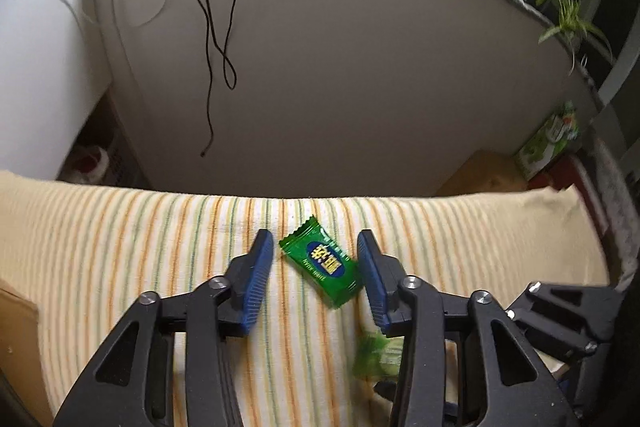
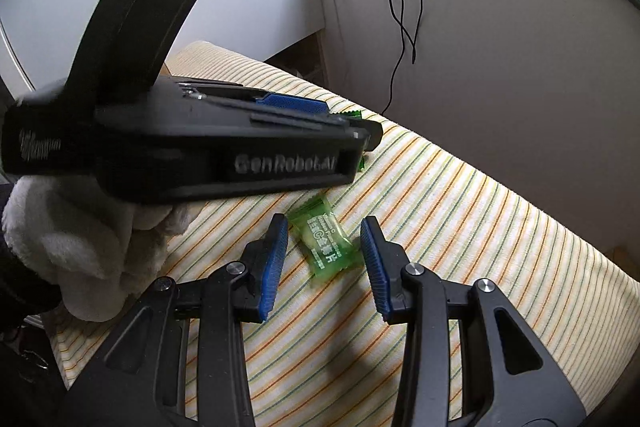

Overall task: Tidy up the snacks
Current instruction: 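Grasp the dark green candy with the left gripper while the right gripper grasps the light green candy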

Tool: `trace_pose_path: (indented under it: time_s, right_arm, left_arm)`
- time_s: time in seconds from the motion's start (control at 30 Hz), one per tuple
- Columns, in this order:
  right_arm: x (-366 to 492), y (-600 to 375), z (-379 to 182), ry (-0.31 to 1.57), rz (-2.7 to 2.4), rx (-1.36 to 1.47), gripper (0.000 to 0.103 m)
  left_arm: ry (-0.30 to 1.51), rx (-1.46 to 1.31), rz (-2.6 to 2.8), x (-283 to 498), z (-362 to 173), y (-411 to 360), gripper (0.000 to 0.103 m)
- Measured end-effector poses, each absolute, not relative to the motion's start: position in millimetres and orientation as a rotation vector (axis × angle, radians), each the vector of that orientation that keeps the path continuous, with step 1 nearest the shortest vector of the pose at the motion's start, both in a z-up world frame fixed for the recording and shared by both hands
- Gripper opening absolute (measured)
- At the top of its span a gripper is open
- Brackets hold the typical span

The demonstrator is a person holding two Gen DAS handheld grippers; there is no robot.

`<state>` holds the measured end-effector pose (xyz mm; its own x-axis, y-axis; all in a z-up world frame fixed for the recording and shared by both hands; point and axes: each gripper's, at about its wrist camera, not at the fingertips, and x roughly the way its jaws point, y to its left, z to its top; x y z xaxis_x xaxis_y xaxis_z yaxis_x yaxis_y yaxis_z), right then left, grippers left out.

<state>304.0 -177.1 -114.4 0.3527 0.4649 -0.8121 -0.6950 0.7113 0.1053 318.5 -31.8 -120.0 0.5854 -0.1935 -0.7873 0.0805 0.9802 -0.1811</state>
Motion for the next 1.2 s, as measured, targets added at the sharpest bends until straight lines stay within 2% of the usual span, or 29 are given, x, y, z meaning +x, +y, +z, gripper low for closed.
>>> trace_pose_path:
  time_s: [0.13,0.33,0.4,0.47,0.77,0.87,0.9,0.93,1.17,1.2]
  right_arm:
    - [303,-175,-116,0.948,0.757,-0.288,0.04]
    - [297,-165,-116,0.933,0.738,-0.346,0.039]
    - [294,-163,-116,0.927,0.731,-0.366,0.035]
    - [292,-160,-114,0.919,0.717,-0.394,0.025]
    - [285,-169,-116,0.927,0.699,-0.403,0.022]
    - [287,-175,-116,0.934,0.675,-0.388,0.022]
    - [289,-178,-116,0.935,0.667,-0.382,0.022]
    - [290,-181,-116,0.936,0.655,-0.375,0.022]
    - [291,-195,-117,0.947,0.622,-0.362,0.022]
    - [291,-196,-117,0.946,0.618,-0.362,0.022]
  left_arm:
    - [0.924,-0.102,-0.155,318,-121,-29,0.026]
    - [0.906,-0.045,-0.16,307,-123,-32,0.026]
    - [0.906,-0.049,-0.165,305,-123,-30,0.026]
    - [0.905,-0.044,-0.173,302,-124,-29,0.026]
    - [0.907,-0.019,-0.228,291,-122,-30,0.026]
    - [0.903,-0.023,-0.222,287,-121,-31,0.029]
    - [0.905,-0.017,-0.219,286,-121,-32,0.039]
    - [0.906,-0.009,-0.213,284,-122,-34,0.043]
    - [0.897,0.024,-0.195,276,-124,-45,0.043]
    - [0.896,0.032,-0.191,275,-125,-45,0.039]
